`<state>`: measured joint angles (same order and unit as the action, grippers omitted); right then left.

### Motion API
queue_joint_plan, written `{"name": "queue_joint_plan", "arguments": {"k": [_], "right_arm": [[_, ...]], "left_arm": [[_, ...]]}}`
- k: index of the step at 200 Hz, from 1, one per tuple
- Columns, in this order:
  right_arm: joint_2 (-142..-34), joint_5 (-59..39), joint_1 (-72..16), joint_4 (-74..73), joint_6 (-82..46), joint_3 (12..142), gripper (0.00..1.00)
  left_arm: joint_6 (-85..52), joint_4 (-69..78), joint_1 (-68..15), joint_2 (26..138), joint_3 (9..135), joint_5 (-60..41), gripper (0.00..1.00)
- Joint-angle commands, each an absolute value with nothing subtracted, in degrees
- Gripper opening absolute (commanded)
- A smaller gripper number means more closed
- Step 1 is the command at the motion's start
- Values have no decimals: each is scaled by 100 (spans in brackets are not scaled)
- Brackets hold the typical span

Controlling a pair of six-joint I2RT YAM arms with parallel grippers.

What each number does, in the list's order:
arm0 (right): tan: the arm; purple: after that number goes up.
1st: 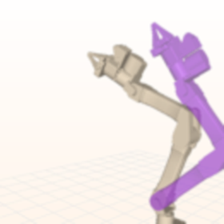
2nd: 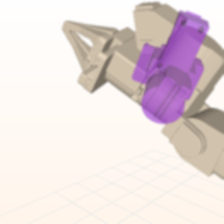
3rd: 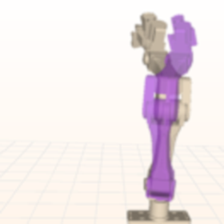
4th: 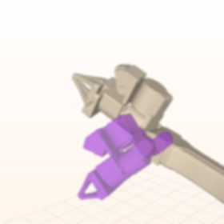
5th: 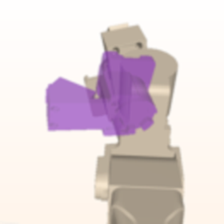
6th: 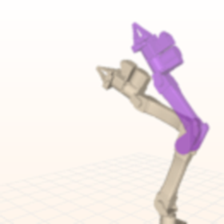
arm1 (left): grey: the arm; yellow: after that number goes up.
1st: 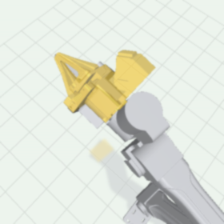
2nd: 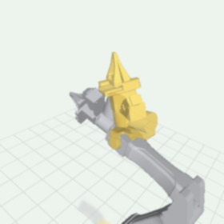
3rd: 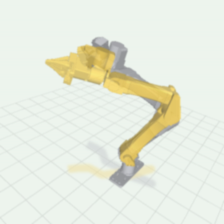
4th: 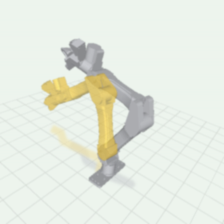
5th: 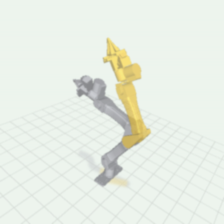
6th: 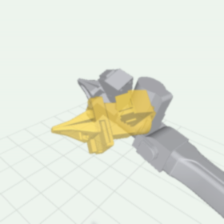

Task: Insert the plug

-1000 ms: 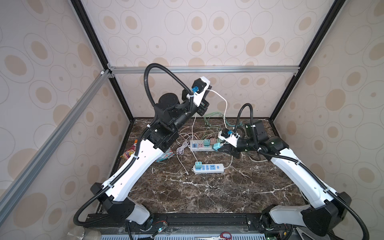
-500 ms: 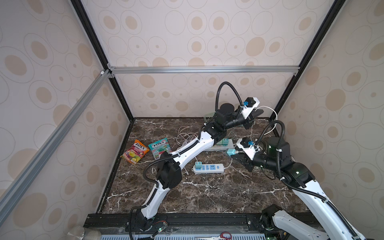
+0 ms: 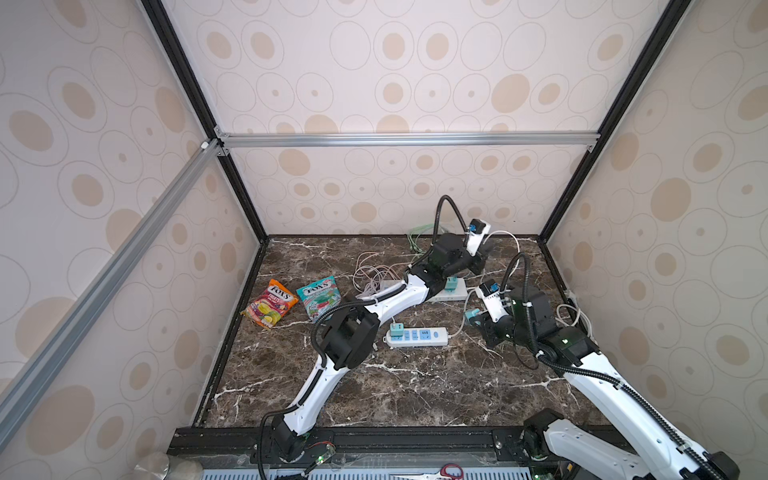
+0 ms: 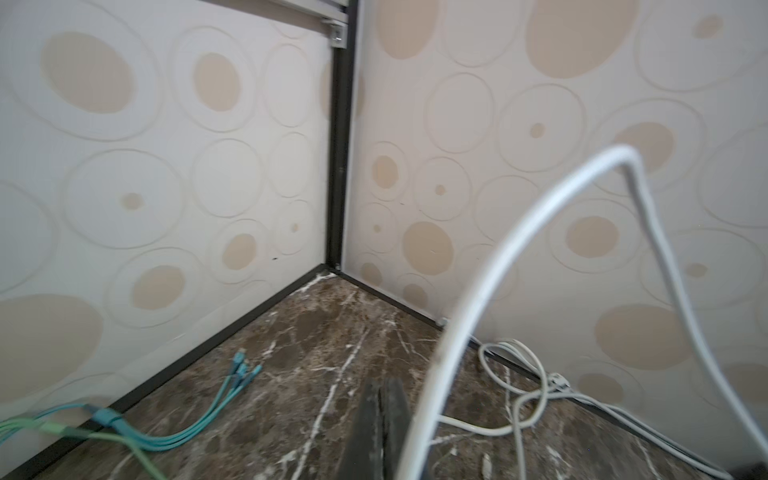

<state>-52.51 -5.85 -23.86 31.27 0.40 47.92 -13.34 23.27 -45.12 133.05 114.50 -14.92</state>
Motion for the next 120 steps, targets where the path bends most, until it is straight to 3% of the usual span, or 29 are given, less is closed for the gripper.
{"name": "queue_joint_plan", "arguments": {"k": [1, 33, 78, 104, 110, 120], "right_arm": [[-5161, -116, -2330, 3231, -354, 4729, 0], [-4992, 114, -2113, 3709, -482, 4771, 0], [-4925, -1318, -2118, 4023, 418, 5151, 0], [-4992, -757, -2118, 4037, 223, 5218, 0], [-4972, -557, -2118, 4051, 154, 5221, 0], [-4917, -301, -2118, 4061, 49, 5229, 0]], "left_arm": [[-1752, 3307, -4392, 12779, 11033, -898, 0], [-1788, 3110, -4374, 12780, 11102, -529, 0], [-1653, 1795, -4738, 13849, 12843, -1617, 0], [-1233, 787, -5016, 14419, 13637, -1994, 0], [-1134, 565, -5027, 14427, 13624, -2050, 6], [-848, 184, -5020, 14336, 13436, -2141, 26]]}}
